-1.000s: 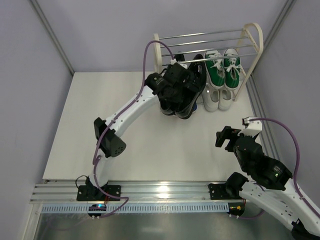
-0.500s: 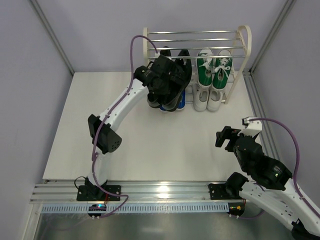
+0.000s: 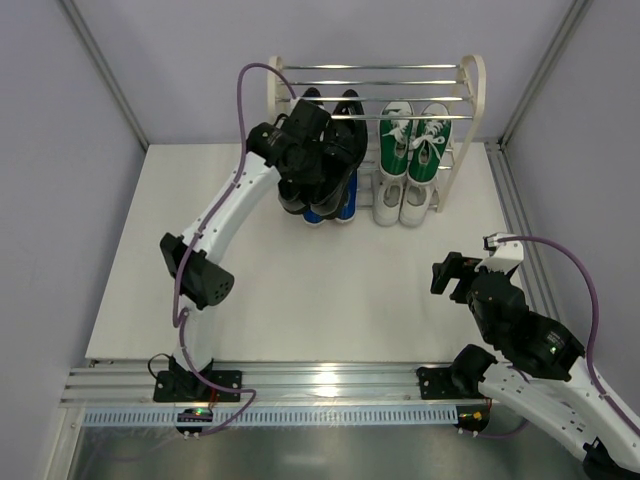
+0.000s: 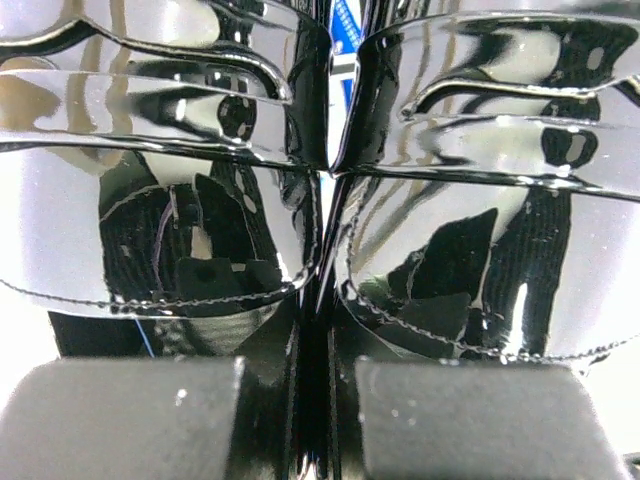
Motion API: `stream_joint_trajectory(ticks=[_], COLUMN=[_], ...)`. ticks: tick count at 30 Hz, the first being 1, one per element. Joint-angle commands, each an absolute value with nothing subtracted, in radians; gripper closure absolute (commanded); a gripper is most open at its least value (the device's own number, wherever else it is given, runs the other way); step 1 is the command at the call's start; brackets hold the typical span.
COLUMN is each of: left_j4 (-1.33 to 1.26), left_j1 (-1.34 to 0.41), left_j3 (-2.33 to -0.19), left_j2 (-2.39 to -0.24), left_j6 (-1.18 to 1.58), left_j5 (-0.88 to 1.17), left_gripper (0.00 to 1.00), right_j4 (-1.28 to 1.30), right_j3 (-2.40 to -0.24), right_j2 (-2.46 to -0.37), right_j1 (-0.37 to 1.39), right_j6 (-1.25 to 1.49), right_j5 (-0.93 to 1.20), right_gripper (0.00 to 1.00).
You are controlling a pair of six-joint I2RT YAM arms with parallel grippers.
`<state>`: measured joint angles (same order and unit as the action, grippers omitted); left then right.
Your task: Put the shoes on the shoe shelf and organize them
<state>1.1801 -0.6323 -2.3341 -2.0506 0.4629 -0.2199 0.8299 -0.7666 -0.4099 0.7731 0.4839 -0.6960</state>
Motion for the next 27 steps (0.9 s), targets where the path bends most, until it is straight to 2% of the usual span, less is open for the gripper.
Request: stream_joint_trajectory(ticks=[1,10,27], left_j4=[1.075,0.970,0.775], left_j1=[-0.615,-0.615,-0.615], left_j3=[-2.467,-2.499,-2.516], left_j2=[-1.963,-2.022,-2.132], left_j6=[0.465,0.448,0.324], left_j5=[-0.261,-0.187,-0.278], left_gripper=[1.00,1.00,1.00], right_j4=[0.790,0.796,0.796], right_j3=[-0.767,-0.769,-0.758], right_j2=[-0.408,-0.403,-0.387], right_j1=[0.779,0.779,0.778], right_j6=[0.465,0.463,0.466], right_j5=[-0.716,-0.721,-0.724], right_gripper=[0.10,0.10,0.10])
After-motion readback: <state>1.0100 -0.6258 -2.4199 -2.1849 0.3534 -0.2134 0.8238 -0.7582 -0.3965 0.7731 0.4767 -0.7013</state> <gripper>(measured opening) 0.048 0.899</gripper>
